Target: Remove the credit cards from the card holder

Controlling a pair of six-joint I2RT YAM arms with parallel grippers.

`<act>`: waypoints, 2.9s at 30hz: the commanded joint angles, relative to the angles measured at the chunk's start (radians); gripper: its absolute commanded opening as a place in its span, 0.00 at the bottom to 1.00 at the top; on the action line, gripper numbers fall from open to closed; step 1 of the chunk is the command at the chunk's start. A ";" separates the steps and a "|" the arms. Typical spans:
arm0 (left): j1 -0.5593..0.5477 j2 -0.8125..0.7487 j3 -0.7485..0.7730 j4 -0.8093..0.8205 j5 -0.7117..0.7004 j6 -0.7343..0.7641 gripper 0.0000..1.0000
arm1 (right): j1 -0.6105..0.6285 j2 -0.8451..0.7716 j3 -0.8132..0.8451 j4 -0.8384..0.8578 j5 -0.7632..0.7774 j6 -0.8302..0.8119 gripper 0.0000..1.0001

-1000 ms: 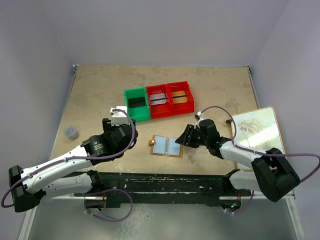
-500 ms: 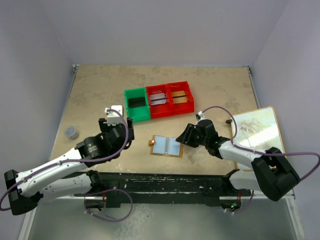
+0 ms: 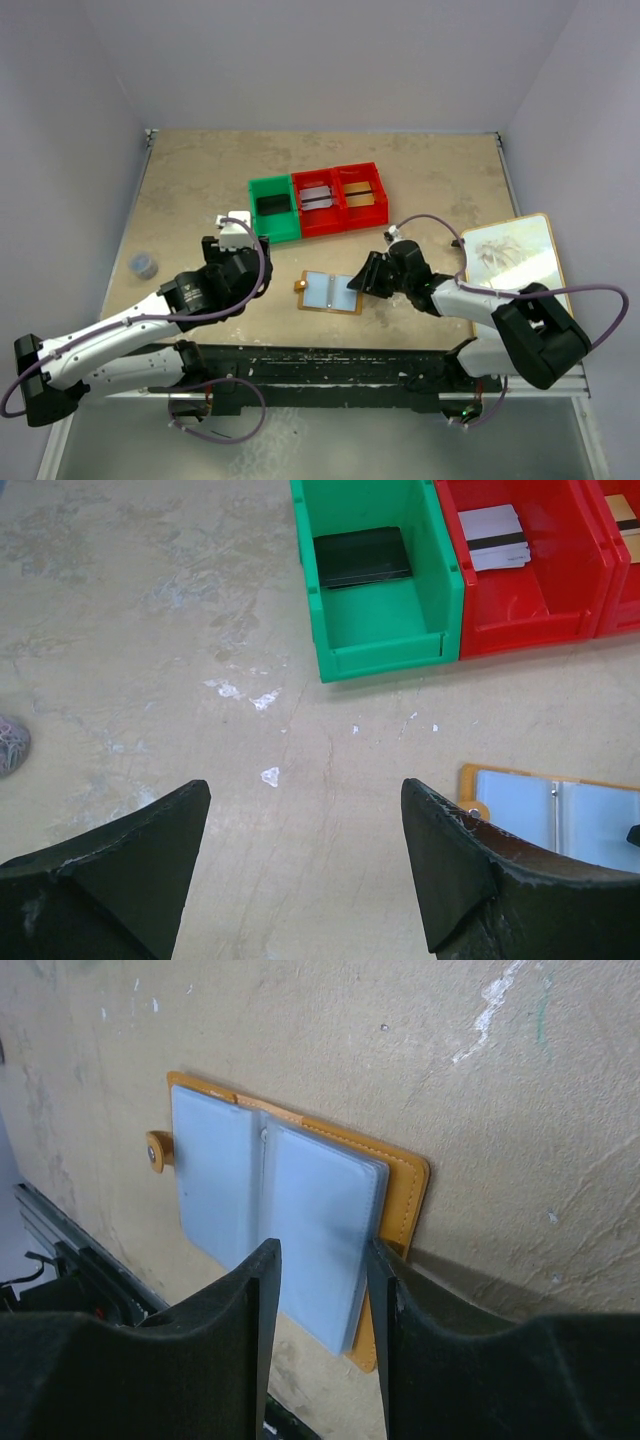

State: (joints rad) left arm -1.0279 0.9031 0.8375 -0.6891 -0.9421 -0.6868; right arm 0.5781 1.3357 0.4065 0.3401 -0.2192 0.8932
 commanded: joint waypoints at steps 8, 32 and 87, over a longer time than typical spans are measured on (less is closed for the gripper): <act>0.006 0.015 0.014 0.014 -0.008 0.010 0.76 | 0.020 -0.008 0.018 0.046 -0.012 -0.007 0.38; 0.006 0.031 0.017 0.011 0.005 0.012 0.77 | 0.035 -0.054 0.054 0.042 -0.060 0.033 0.40; 0.005 0.040 0.024 -0.003 -0.012 0.006 0.78 | 0.189 0.169 0.313 -0.114 0.140 -0.033 0.40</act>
State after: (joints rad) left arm -1.0279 0.9436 0.8375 -0.6983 -0.9306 -0.6868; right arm 0.7616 1.5570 0.6758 0.3183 -0.1856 0.8963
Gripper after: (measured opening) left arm 0.775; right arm 0.400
